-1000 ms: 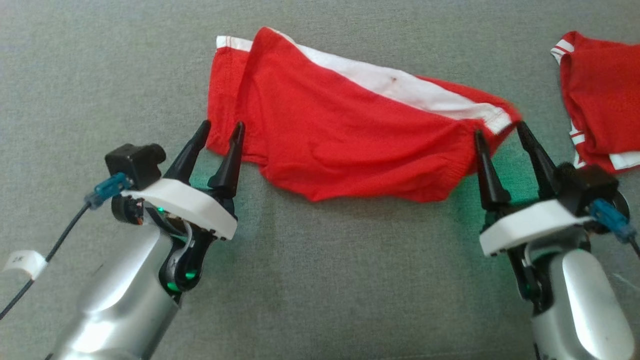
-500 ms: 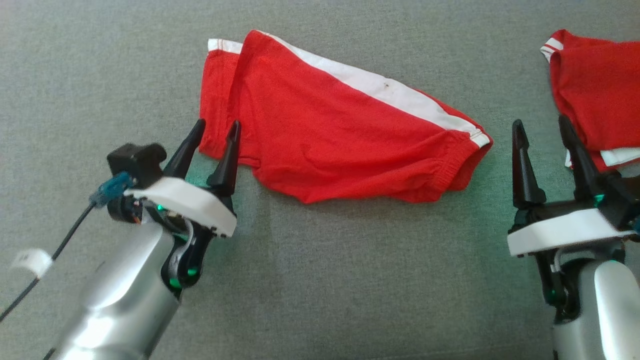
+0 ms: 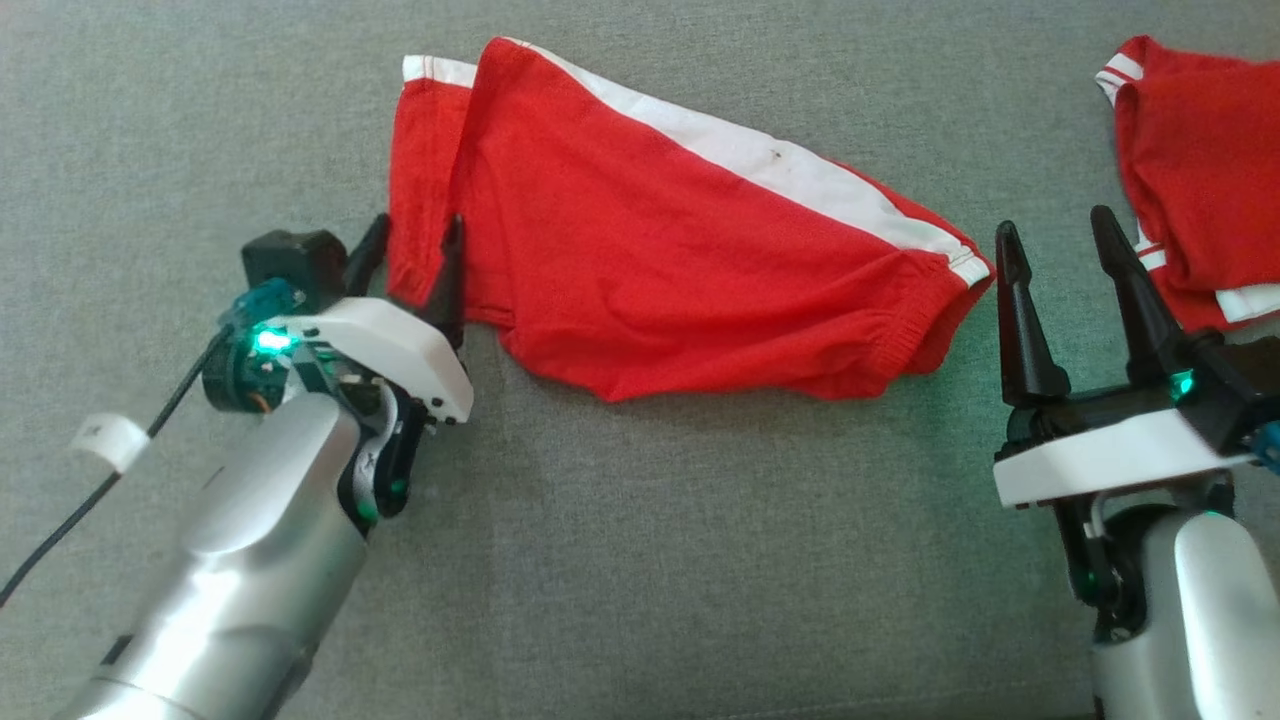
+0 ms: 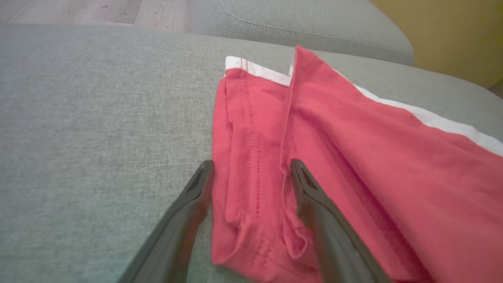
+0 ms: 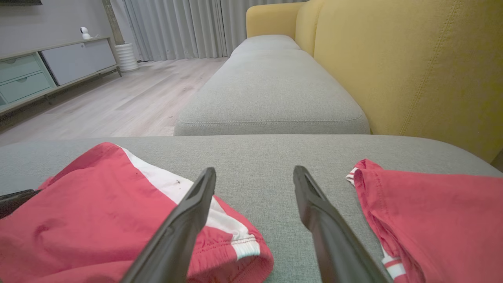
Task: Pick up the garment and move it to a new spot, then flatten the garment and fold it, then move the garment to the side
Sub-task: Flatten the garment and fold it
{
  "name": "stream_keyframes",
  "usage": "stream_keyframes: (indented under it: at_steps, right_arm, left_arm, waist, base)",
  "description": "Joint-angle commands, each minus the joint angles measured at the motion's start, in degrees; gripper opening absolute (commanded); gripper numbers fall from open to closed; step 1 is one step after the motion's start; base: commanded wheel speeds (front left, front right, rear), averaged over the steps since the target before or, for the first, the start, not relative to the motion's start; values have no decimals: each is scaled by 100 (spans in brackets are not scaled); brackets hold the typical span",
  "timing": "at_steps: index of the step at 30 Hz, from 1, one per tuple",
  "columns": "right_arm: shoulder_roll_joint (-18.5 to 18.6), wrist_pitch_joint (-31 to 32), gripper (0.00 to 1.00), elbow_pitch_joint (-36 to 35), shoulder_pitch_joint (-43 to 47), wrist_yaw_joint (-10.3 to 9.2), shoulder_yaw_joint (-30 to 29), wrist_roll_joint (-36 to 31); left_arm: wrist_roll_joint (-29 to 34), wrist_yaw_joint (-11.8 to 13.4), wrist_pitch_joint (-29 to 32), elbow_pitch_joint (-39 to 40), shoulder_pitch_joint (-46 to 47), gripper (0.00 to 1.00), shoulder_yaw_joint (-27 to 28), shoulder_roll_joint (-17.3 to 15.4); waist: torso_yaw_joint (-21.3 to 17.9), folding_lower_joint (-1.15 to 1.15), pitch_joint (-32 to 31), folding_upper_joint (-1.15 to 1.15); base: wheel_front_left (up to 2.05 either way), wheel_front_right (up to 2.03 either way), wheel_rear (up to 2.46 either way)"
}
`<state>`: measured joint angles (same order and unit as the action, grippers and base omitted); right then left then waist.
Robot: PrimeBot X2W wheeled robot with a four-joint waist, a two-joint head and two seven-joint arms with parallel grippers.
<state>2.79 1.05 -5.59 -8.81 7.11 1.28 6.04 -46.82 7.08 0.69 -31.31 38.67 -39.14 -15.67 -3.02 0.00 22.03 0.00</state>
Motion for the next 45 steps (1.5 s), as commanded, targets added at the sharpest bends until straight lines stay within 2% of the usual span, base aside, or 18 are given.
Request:
stream_keyframes:
  at_steps: [1,5,9,10,11,12,13,14,23,29,36,37,39,45]
  right_arm:
    - [9,23,100,-239,-114,37,130,0]
    - [9,24,100,-237,-116,37,141,-10]
    - [9,12,100,-227,-122,37,164,1]
    - [9,6,100,-224,-122,37,166,5]
    - [9,1,100,-220,-122,37,166,8]
    - [9,-3,100,-212,-123,37,162,13]
    - [9,-9,100,-200,-125,37,155,18]
    - [9,-15,100,-185,-126,37,146,21]
    - [9,-26,100,-120,-67,37,-172,-26]
    - [9,7,100,-92,99,37,-310,-30]
    - [9,16,100,-55,282,37,-391,24]
    - [9,15,100,-43,287,37,-389,40]
    - [9,12,100,-15,287,37,-385,60]
    - [9,5,100,85,291,37,-384,96]
  left_arm:
    - [39,26,12,109,232,100,141,-103]
    - [9,-49,168,-8,251,100,15,19]
    - [-42,-227,372,-34,239,100,-161,155]
    - [-54,-252,411,-30,232,97,-194,187]
    - [-54,-271,449,-28,227,57,-232,209]
    - [-47,-272,467,-30,222,42,-259,222]
    - [-16,-253,466,-38,224,18,-285,221]
    - [25,-215,434,-48,227,0,-300,214]
    - [-60,-50,-283,256,-122,0,-32,212]
    - [-237,102,-683,799,-875,0,114,144]
    - [-535,288,-988,1195,-1846,0,250,130]
    - [-540,292,-1027,1187,-1888,24,251,144]
    - [-526,295,-1115,1165,-1923,100,256,173]
    - [-369,312,-1358,1138,-1887,100,339,158]
  waist:
    - [-1,0,5,0]
    - [-11,0,7,0]
    - [-32,0,1,0]
    - [-35,0,-1,0]
    - [-36,0,-3,0]
    - [-35,0,-5,0]
    - [-32,0,-11,0]
    - [-26,0,-20,0]
    - [314,0,-324,0]
    - [612,0,-591,0]
    - [740,0,-752,0]
    - [741,0,-761,0]
    - [742,0,-781,0]
    - [752,0,-886,0]
  base:
    - [0,0,0]
    - [0,0,0]
    - [0,0,0]
    - [0,0,0]
    - [0,0,0]
    - [0,0,0]
    - [0,0,0]
    - [0,0,0]
    - [0,0,0]
    - [0,0,0]
    - [0,0,0]
    - [0,0,0]
    - [0,0,0]
    - [0,0,0]
